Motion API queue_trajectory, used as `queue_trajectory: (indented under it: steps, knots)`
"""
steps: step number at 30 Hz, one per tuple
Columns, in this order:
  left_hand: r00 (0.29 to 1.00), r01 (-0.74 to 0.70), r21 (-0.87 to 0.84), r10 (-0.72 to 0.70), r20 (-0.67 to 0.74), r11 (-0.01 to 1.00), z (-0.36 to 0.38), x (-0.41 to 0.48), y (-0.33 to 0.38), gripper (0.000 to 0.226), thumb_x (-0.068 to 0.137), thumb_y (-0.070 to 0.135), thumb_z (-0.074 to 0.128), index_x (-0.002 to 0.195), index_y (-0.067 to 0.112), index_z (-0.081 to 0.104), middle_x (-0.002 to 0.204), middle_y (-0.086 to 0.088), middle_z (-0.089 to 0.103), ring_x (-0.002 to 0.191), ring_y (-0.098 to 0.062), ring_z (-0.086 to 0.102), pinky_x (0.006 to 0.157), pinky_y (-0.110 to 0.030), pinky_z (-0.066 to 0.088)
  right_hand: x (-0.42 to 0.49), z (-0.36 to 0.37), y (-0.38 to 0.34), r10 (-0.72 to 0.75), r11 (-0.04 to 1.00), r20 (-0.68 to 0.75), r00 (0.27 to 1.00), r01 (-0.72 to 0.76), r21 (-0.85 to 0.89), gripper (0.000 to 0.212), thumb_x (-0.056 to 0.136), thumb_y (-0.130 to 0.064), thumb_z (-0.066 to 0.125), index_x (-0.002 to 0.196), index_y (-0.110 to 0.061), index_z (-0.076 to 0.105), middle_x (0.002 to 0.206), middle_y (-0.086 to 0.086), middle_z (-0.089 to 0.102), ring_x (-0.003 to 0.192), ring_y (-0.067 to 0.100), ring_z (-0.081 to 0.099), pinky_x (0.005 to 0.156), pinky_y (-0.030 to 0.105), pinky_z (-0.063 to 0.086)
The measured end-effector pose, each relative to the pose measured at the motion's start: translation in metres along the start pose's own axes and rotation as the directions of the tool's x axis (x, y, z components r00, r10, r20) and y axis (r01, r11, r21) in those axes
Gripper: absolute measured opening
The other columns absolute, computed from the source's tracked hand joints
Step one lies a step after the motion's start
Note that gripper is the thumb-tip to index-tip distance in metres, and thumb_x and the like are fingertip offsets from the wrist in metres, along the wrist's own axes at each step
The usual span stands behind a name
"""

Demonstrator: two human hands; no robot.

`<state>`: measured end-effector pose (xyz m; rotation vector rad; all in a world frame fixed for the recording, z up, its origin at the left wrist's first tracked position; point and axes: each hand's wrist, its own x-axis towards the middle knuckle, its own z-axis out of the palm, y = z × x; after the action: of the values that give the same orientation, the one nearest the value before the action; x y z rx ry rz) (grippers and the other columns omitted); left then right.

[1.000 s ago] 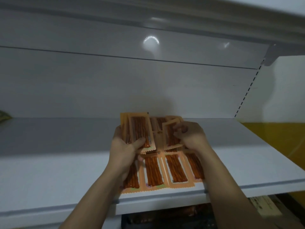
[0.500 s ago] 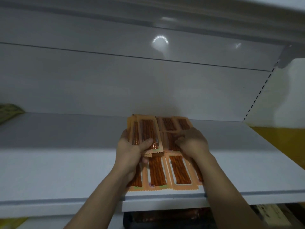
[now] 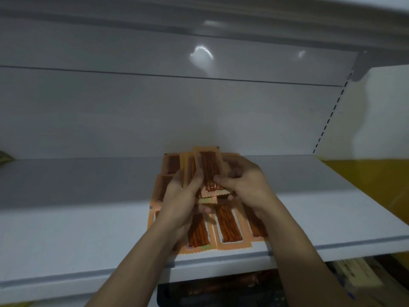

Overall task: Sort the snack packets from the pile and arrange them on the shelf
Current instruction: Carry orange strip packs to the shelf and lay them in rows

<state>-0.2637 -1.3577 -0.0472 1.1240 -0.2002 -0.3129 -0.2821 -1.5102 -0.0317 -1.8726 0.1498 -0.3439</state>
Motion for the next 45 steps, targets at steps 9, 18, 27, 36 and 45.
queue_trajectory:
  steps: [9, 18, 27, 36, 45]
  knots:
    - [0.999, -0.033, 0.037, 0.034, -0.039, 0.999, 0.013, 0.002, 0.0, 0.035, 0.095, -0.002, 0.057, 0.128, 0.007, 0.052, 0.099, -0.013, 0.074, 0.071, -0.026, 0.072, 0.04, -0.023, 0.051, 0.019, -0.066, 0.015, -0.023, 0.999, -0.244, 0.969, 0.011, -0.048, 0.026, 0.086, -0.005, 0.071, 0.111, -0.013, 0.071, 0.075, 0.002, 0.072, 0.055, 0.009, 0.067, 0.048, 0.021, 0.051]
    - [0.982, -0.079, 0.078, 0.091, -0.163, 0.994, 0.02, -0.008, -0.011, 0.032, 0.09, 0.002, 0.066, 0.118, 0.014, 0.056, 0.099, -0.012, 0.073, 0.058, -0.02, 0.067, 0.037, -0.021, 0.044, 0.021, -0.056, 0.064, 0.134, 0.991, -0.196, 0.971, -0.137, 0.0, 0.014, 0.083, -0.001, 0.071, 0.096, -0.006, 0.072, 0.073, 0.01, 0.07, 0.054, 0.019, 0.067, 0.053, 0.031, 0.055]
    - [0.967, -0.061, 0.13, 0.091, -0.236, 0.99, 0.012, -0.026, -0.017, 0.031, 0.087, 0.009, 0.07, 0.114, 0.01, 0.055, 0.091, -0.011, 0.071, 0.046, -0.013, 0.059, 0.036, -0.022, 0.042, 0.014, -0.056, 0.072, -0.127, 0.716, -0.177, 0.976, -0.034, -0.697, 0.02, 0.088, -0.029, 0.067, 0.102, -0.019, 0.076, 0.101, 0.007, 0.066, 0.094, 0.024, 0.061, 0.062, 0.023, 0.04]
    - [0.971, -0.078, 0.118, 0.102, -0.217, 0.99, 0.006, -0.038, -0.012, 0.036, 0.084, 0.013, 0.073, 0.115, 0.006, 0.057, 0.088, -0.01, 0.07, 0.046, -0.011, 0.056, 0.034, -0.022, 0.038, -0.031, -0.013, 0.005, -0.159, 0.965, -0.003, 0.987, 0.155, -0.213, 0.039, 0.093, -0.044, 0.06, 0.13, -0.033, 0.057, 0.102, -0.024, 0.06, 0.09, -0.006, 0.059, 0.077, 0.018, 0.05]
    - [0.995, 0.005, 0.216, 0.016, -0.095, 0.976, -0.029, -0.052, 0.022, 0.024, 0.105, 0.028, 0.044, 0.121, 0.015, 0.056, 0.088, -0.006, 0.072, 0.064, -0.015, 0.067, 0.046, -0.023, 0.051, -0.045, 0.039, -0.024, -0.167, 0.985, -0.051, 0.985, 0.164, -0.061, 0.048, 0.086, -0.017, 0.073, 0.13, -0.029, 0.058, 0.122, -0.005, 0.066, 0.108, 0.014, 0.065, 0.092, 0.04, 0.056]
